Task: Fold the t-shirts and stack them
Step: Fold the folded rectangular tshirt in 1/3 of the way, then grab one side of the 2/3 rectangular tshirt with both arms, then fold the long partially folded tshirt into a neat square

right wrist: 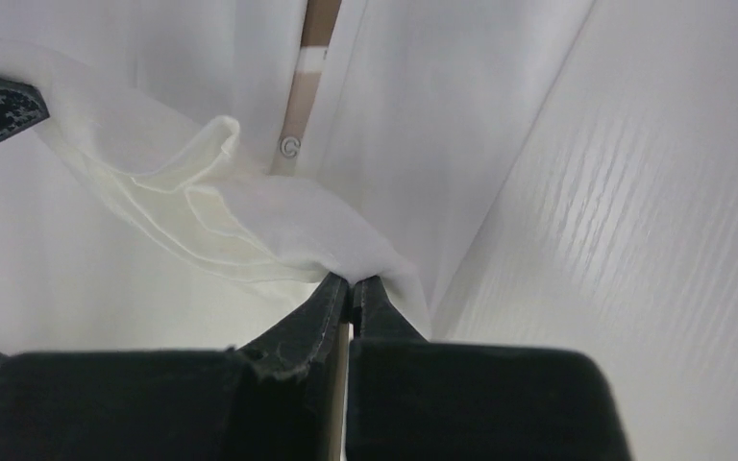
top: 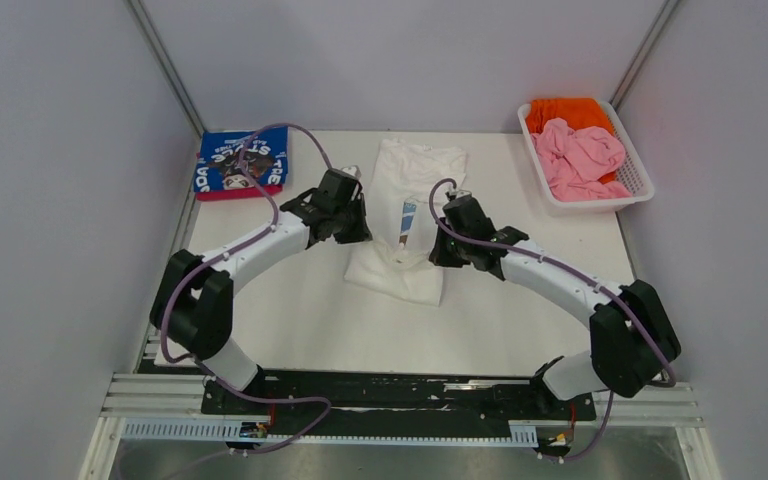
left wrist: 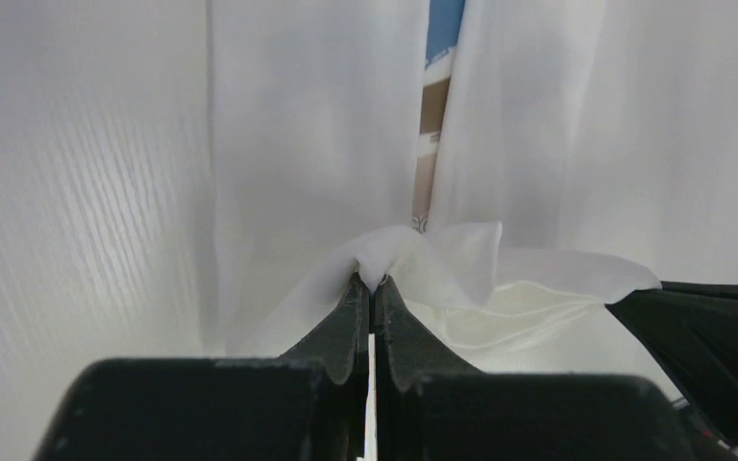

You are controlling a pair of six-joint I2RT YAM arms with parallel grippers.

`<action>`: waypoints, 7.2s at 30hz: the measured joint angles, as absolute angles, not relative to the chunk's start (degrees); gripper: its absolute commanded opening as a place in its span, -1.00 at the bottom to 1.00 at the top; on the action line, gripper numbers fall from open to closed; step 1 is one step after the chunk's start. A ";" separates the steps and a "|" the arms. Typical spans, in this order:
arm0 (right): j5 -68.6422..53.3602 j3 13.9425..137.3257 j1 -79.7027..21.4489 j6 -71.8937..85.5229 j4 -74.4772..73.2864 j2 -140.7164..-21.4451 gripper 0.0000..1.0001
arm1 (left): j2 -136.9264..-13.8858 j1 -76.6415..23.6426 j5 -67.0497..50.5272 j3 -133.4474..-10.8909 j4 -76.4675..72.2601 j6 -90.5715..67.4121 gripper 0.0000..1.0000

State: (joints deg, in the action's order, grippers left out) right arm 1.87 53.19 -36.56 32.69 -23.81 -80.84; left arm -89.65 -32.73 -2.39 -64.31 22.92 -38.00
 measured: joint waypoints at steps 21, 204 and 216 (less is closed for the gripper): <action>-4.34 62.33 -22.26 29.65 -13.72 -97.43 -0.92 | -115.24 -26.37 -2.52 -91.37 25.28 -30.30 -0.96; -31.05 80.14 -13.08 31.20 -29.87 -100.86 -1.00 | -95.83 -20.62 -5.13 -76.14 28.14 -39.72 -1.00; -30.98 88.16 -11.38 31.16 -27.81 -113.89 -0.99 | -108.84 -18.76 -5.74 -84.95 26.89 -38.15 -1.00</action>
